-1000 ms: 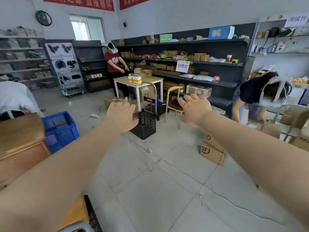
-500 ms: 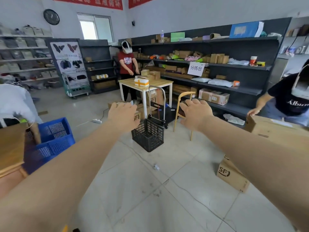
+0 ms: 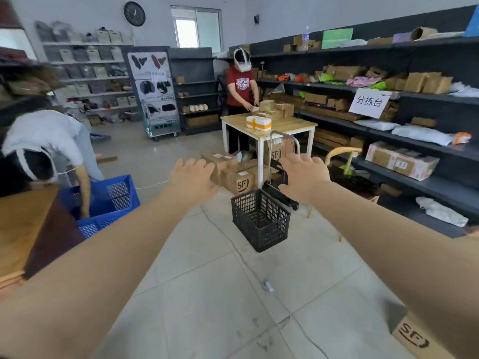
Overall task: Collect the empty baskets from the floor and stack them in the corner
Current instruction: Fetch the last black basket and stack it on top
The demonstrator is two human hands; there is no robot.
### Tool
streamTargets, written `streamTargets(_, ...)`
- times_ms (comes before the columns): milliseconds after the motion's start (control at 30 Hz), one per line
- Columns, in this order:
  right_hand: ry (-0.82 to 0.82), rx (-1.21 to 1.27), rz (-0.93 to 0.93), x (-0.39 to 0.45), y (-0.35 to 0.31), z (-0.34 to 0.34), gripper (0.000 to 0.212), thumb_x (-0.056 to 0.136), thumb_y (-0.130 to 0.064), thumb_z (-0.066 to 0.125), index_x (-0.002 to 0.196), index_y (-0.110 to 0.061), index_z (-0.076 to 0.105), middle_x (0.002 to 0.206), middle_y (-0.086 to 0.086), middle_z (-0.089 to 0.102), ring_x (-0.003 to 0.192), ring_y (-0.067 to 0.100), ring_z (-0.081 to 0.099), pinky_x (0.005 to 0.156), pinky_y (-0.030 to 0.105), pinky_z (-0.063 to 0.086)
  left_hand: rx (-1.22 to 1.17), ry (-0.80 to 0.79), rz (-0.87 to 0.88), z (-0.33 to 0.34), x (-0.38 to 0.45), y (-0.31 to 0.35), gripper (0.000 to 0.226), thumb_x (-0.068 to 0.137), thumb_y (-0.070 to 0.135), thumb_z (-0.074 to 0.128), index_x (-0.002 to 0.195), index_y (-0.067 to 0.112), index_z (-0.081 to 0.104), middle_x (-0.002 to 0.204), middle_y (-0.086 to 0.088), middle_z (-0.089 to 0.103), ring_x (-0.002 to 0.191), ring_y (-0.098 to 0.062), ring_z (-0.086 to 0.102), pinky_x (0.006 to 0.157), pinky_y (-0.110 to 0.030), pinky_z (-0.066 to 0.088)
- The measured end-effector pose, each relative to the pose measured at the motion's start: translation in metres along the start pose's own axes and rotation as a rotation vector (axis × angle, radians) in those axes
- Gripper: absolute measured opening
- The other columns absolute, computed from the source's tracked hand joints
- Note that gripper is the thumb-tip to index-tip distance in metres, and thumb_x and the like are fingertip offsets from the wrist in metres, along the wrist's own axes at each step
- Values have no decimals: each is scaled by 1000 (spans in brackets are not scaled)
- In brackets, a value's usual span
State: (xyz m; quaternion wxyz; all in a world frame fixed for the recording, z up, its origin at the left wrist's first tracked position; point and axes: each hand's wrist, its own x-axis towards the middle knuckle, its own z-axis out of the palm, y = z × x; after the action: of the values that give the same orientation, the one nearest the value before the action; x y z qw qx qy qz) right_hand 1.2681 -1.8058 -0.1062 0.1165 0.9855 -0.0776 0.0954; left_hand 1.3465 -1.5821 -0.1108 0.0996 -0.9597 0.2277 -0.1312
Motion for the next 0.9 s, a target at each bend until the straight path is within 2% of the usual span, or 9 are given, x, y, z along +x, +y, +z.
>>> streamTargets(133, 6, 27, -25, 81, 7, 25, 62, 93, -45, 46, 146, -18, 30, 145, 7, 38, 134, 28, 35, 105, 43, 31, 14, 1, -54, 21, 72, -16, 52, 91, 44, 44, 137, 20, 42, 140, -2, 46, 131, -23, 39, 107, -37, 29)
streamTargets(367, -33, 3, -33, 211, 4, 62, 61, 93, -46, 46, 145, -19, 30, 145, 7, 38, 134, 28, 34, 106, 43, 30, 24, -34, -41, 63, 192, -50, 56, 94, 47, 43, 142, 18, 38, 145, -4, 42, 134, -25, 36, 109, -39, 26)
streamTargets(633, -35, -1, 52, 353, -21, 99, 62, 91, -46, 48, 146, -22, 32, 148, 4, 37, 135, 26, 33, 107, 42, 30, 36, -25, 50, 128, 339, -111, 55, 92, 47, 44, 139, 20, 40, 144, -1, 42, 132, -24, 37, 104, -38, 28)
streamTargets(900, -97, 0, 126, 469, -32, 145, 66, 93, -45, 47, 149, -19, 24, 152, 6, 31, 139, 28, 28, 111, 43, 24, 19, -27, 133, 183, 469, -145, 58, 93, 47, 45, 143, 19, 35, 150, -2, 37, 137, -23, 33, 111, -40, 21)
